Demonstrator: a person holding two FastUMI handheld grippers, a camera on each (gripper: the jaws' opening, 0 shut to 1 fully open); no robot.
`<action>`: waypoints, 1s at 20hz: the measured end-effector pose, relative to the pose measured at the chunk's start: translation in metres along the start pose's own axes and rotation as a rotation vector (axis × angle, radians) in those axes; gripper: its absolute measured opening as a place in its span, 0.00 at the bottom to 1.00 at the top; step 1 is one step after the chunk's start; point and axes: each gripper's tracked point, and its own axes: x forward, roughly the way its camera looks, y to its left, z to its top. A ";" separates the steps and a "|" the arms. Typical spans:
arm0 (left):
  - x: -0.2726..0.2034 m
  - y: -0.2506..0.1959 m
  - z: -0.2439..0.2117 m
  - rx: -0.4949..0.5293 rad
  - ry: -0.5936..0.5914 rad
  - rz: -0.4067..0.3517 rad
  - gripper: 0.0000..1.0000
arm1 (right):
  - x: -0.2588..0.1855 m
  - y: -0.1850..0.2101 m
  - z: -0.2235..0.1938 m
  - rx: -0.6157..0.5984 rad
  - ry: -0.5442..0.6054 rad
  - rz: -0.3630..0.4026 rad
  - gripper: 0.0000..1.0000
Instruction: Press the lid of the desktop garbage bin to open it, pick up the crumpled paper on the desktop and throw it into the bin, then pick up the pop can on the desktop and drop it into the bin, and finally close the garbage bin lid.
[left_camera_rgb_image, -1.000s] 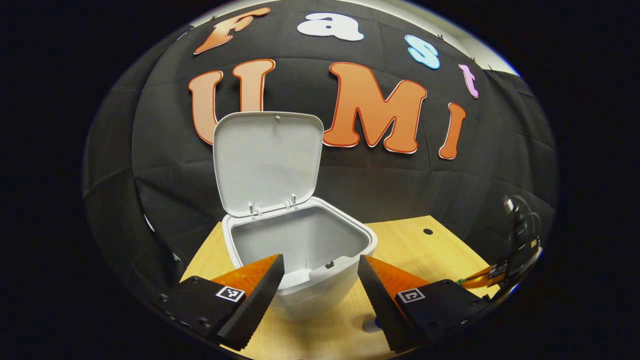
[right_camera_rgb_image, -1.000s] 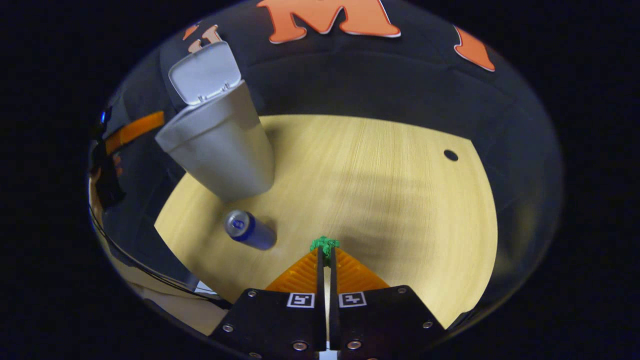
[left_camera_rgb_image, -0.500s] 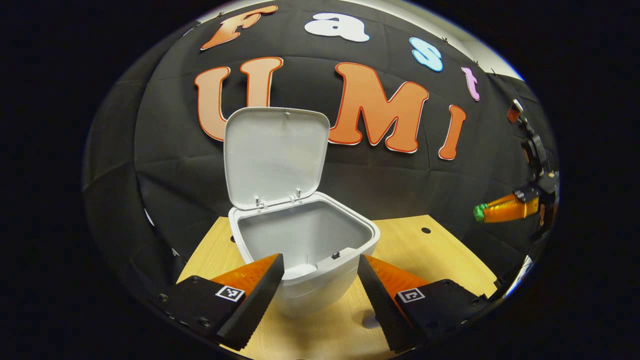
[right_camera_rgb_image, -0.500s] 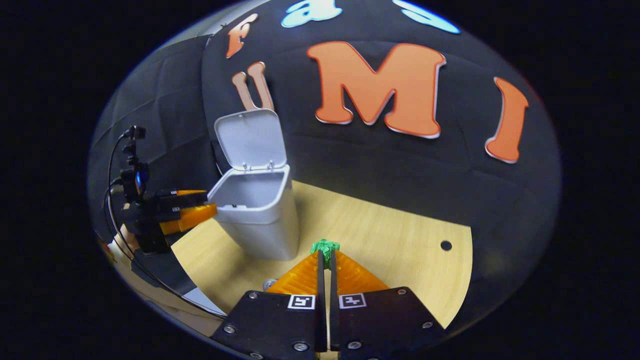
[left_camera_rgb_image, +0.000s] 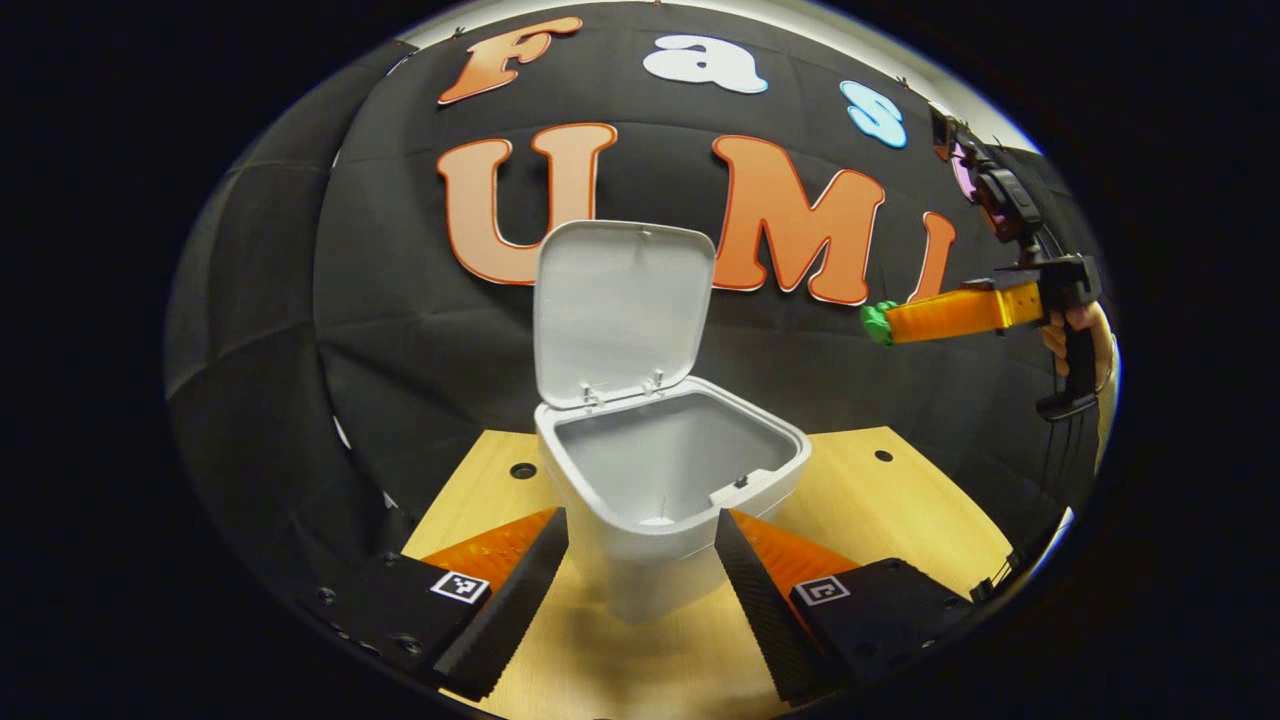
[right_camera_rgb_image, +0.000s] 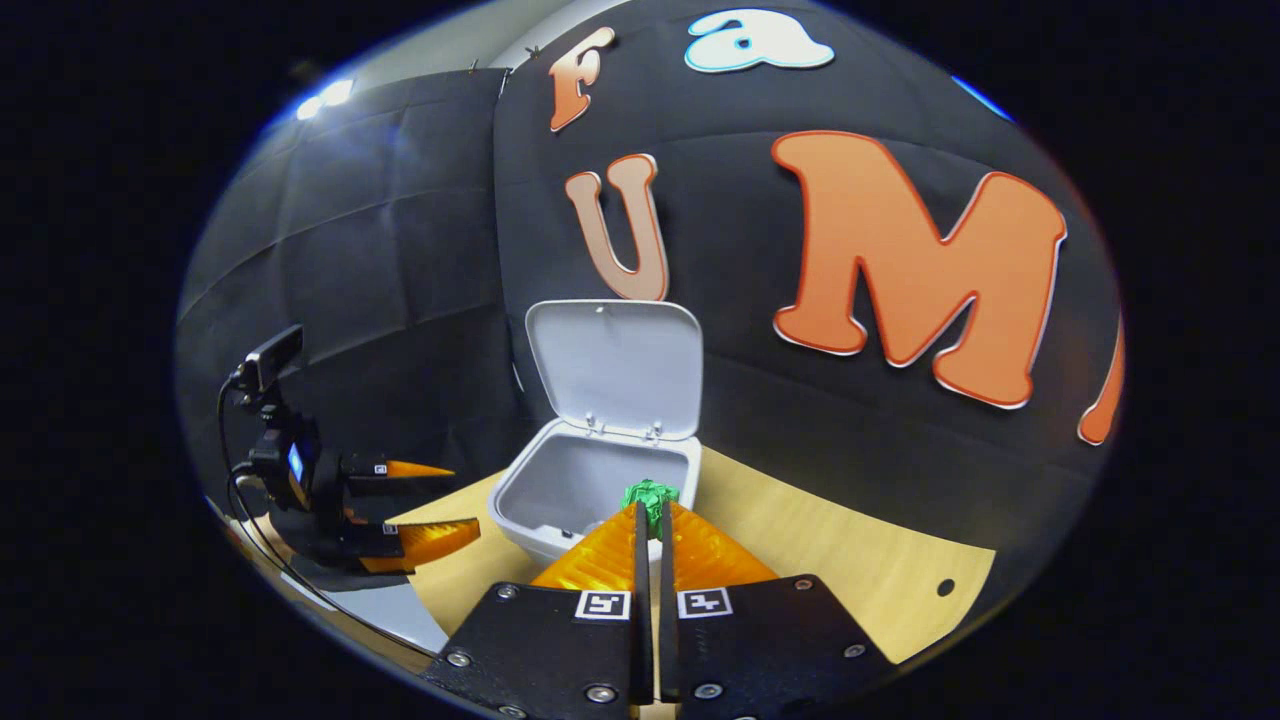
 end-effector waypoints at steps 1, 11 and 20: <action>-0.004 0.008 -0.003 -0.006 0.002 0.013 0.94 | 0.008 0.003 -0.001 0.007 0.004 0.011 0.02; -0.032 0.075 -0.022 -0.040 0.017 0.110 0.94 | 0.095 0.023 -0.052 0.048 0.084 -0.001 0.03; -0.026 0.079 -0.020 -0.049 0.016 0.088 0.95 | 0.099 0.019 -0.059 0.055 0.074 -0.043 0.95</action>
